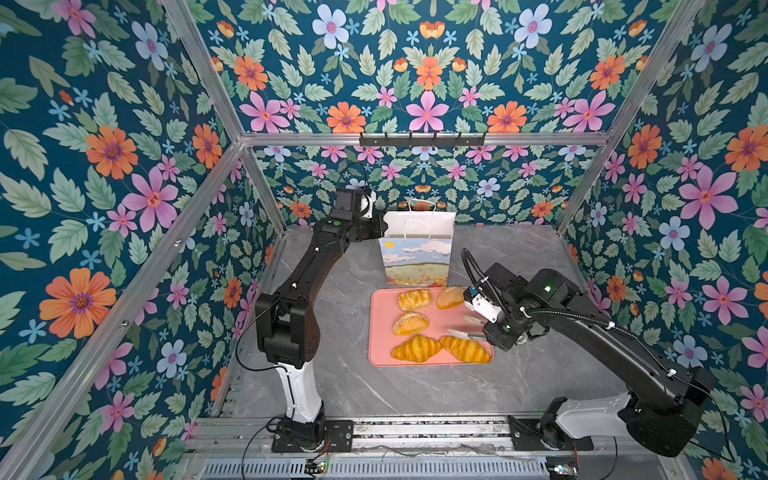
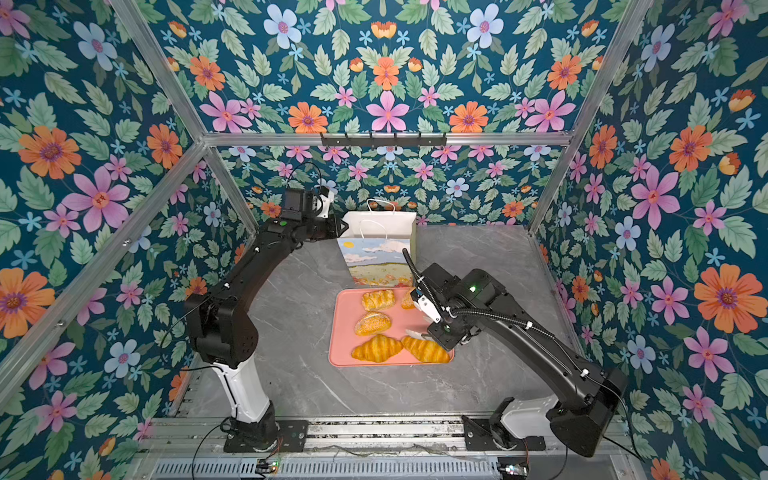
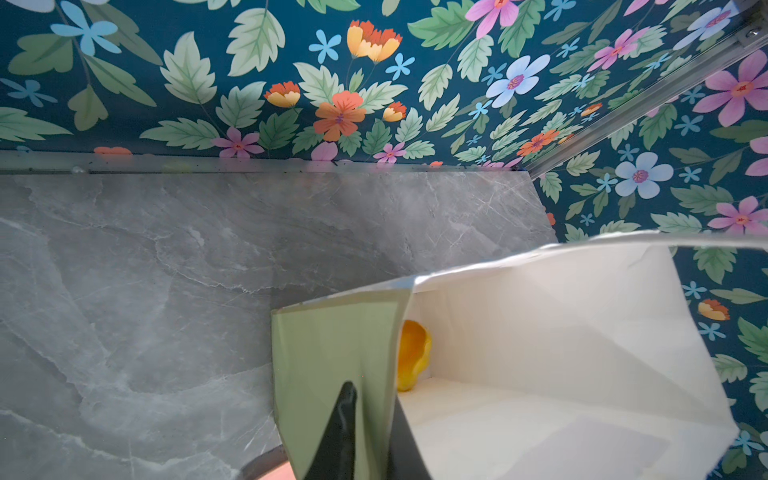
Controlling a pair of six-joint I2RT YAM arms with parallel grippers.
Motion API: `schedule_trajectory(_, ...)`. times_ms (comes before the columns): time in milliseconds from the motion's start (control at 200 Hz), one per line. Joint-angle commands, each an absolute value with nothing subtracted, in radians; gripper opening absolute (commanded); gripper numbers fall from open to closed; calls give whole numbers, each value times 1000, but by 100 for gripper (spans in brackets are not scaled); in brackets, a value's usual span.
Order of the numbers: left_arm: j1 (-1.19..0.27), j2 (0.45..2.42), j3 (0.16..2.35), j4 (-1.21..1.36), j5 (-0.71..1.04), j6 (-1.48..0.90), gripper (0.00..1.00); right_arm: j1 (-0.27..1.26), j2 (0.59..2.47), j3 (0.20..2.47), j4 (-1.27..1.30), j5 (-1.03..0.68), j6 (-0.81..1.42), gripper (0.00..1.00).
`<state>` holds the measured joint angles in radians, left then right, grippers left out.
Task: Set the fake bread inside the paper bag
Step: 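Move the empty tongs down to the croissant nearest the robot on the tray, then squeeze the tongs shut on the striped croissant with the right gripper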
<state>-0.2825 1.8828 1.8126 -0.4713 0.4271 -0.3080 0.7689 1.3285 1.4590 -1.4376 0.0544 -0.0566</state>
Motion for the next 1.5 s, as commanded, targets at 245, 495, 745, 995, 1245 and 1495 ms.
schedule_trajectory(245, -276, 1875, 1838, -507, 374, -317, 38, 785, 1330, 1466, -1489, 110, -30, 45)
schedule_trajectory(495, -272, 1893, 1888, -535, 358, -325, 39, 785, 1388, 1503, -1535, 138, -37, 45)
schedule_trajectory(745, -272, 1895, 1878, -538, 371, -325, 38, 785, 1423, 1499, -1571, 156, -75, 48)
schedule_trajectory(995, -272, 1887, 1871, -537, 371, -324, 37, 785, 1408, 1480, -1568, 94, -103, 52)
schedule_trajectory(1245, -272, 1890, 1859, -517, 394, -336, 36, 795, 1401, 1414, -1537, 58, -104, 52)
schedule_trajectory(1495, -272, 1884, 1853, -514, 397, -343, 35, 798, 1416, 1383, -1491, 52, -119, 52)
